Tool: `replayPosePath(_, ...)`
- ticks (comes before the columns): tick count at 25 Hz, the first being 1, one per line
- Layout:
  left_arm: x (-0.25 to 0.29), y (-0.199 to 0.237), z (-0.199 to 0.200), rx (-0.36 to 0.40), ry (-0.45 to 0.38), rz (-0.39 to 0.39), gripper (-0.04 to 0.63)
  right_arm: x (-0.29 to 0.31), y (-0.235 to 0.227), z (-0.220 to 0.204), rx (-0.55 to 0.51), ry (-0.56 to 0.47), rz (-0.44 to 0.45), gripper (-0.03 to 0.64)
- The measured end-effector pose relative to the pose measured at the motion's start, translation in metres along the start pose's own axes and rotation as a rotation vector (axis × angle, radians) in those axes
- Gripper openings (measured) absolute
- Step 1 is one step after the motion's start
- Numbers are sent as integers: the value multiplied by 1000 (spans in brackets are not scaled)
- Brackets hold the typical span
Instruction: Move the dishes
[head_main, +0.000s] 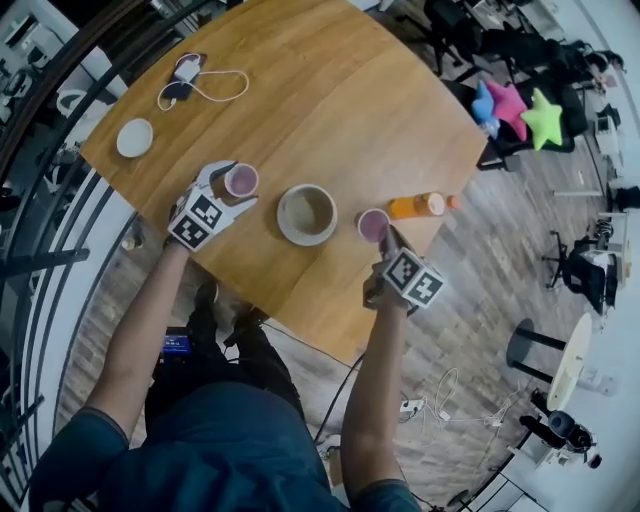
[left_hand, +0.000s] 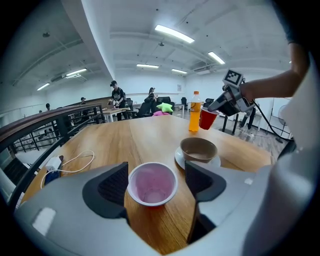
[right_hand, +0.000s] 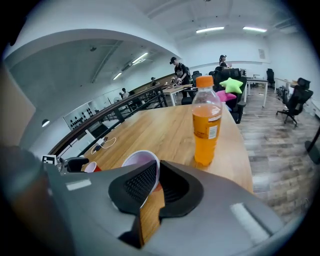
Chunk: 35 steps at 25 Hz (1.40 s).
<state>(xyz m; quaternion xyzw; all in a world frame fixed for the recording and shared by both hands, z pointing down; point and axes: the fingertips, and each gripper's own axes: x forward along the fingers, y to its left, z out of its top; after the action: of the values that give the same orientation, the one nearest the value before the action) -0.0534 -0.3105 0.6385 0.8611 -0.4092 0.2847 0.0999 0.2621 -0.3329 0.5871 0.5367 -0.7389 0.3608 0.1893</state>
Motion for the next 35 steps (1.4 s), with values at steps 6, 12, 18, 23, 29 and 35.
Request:
replayPosePath(6, -10, -1, 8, -9, -16, 22, 351, -7, -44, -14, 52, 22, -56, 32)
replayPosePath(12, -20, -3, 13, -12, -30, 31, 351, -4, -84, -45, 122, 67, -118, 32)
replayPosePath(18, -34, 0, 21, -28, -68, 54, 350, 3, -100, -61, 149, 91, -142, 34)
replayPosePath(23, -55, 4, 32, -39, -113, 68, 348, 6, -102, -67, 155, 97, -158, 34)
replayPosePath(29, -86, 6, 47, -44, -176, 89, 345, 4, -100, -66, 134, 77, -151, 38)
replayPosePath(35, -112, 5, 59, -48, -220, 106, 345, -20, -94, -39, 53, 13, -201, 41)
